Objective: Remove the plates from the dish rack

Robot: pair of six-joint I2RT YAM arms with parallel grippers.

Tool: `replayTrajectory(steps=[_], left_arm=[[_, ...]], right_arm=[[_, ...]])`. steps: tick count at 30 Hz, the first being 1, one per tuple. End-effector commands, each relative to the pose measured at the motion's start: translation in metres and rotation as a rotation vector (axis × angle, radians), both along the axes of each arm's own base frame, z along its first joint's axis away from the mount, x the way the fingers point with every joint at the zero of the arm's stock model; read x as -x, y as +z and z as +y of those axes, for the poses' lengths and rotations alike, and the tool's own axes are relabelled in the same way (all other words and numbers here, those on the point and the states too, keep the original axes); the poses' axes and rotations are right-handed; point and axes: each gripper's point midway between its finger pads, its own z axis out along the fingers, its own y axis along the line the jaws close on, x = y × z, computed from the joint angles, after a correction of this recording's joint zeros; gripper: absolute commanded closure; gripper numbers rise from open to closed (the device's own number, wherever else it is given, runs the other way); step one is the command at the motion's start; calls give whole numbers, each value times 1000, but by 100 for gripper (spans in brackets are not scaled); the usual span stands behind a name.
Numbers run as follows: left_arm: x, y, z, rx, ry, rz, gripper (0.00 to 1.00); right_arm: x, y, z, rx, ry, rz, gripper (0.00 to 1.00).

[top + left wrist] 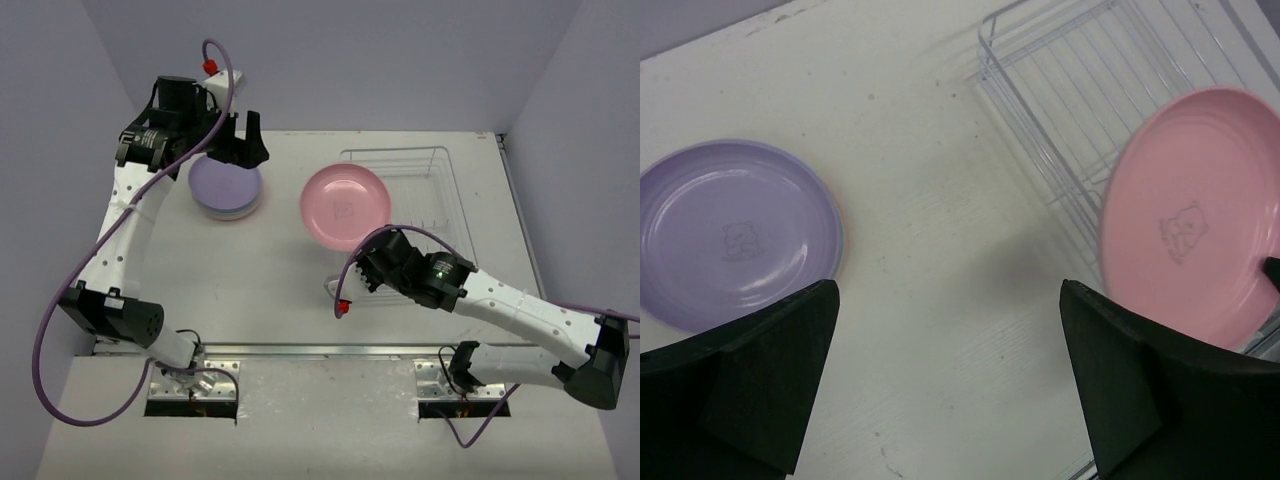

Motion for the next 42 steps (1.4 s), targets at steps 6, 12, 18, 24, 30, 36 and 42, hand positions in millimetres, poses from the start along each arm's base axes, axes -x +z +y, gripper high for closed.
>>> replayTrajectory(steps=[6, 12, 18, 24, 30, 36, 42], left_arm=[[28, -19, -61, -155, -209, 3, 20], [27, -44, -68, -202, -218, 51, 33], [20, -58, -69, -223, -221, 79, 61], [21, -66, -74, -204, -248, 99, 97], [10, -60, -70, -117, -214, 97, 100], [-38, -51, -4, 20, -43, 133, 100], [-93, -74, 106, -10, 276, 136, 100]], right_arm=[[-8, 39, 42, 14, 82, -262, 100], [6, 24, 57, 34, 123, -242, 100], [12, 18, 68, 37, 142, -260, 100], [10, 17, 65, 34, 127, -271, 100], [10, 17, 60, 7, 94, -281, 72], [6, 24, 53, -45, 19, -258, 20], [-10, 37, 39, -142, -124, -173, 1]])
